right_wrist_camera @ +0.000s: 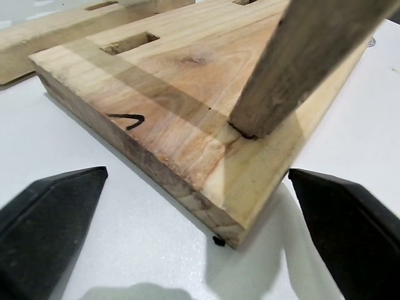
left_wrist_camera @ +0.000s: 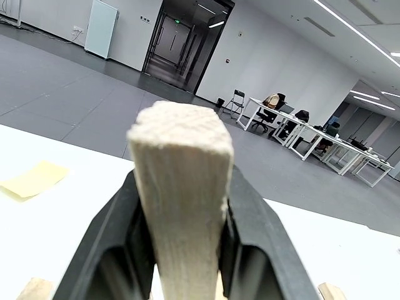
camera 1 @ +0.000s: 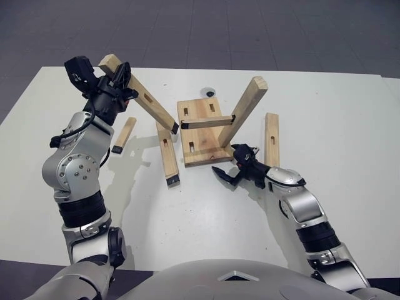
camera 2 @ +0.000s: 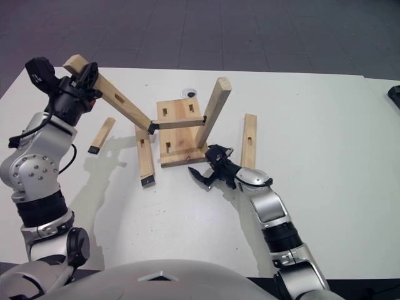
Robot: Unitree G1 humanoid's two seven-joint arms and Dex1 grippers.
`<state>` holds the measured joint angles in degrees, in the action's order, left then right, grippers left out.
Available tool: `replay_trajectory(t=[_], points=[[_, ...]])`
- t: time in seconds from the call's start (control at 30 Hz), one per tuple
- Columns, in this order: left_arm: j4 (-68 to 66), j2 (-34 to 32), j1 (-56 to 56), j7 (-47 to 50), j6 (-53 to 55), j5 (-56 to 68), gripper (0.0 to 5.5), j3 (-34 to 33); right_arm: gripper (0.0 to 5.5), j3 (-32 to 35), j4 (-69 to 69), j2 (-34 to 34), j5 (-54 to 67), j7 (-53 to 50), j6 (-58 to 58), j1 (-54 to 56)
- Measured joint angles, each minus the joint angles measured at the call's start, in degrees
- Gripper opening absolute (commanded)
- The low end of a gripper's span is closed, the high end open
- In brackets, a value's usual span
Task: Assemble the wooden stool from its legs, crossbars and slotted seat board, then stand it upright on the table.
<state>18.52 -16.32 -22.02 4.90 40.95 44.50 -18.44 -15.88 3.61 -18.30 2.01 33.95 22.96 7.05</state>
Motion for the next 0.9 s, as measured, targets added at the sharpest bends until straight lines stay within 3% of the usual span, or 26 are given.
replay_trajectory(t=[0.3, 0.53, 0.77, 0.9], points=[[-3.8, 0.81, -0.63, -1.25, -3.47, -3.5, 1.04, -0.68, 5.4, -1.97, 0.25, 6.46, 1.62, -3.35, 9.49, 3.06], [-2.23, 1.93, -0.76, -1.74, -3.52, -3.67, 1.04, -0.61, 5.4, -1.99, -0.98, 8.62, -0.06, -7.84, 9.87, 4.12], [2.65, -1.4, -0.29, 0.17, 3.51, 3.65, 1.04, -6.87, 5.4, -0.21, -4.69, 10.86, -0.45, -11.61, 8.54, 6.09], [4.55, -2.12, -0.37, 1.63, 7.44, 6.74, 1.04, -6.45, 5.4, -0.36, -5.34, 11.69, -0.62, -12.25, 7.76, 6.08]])
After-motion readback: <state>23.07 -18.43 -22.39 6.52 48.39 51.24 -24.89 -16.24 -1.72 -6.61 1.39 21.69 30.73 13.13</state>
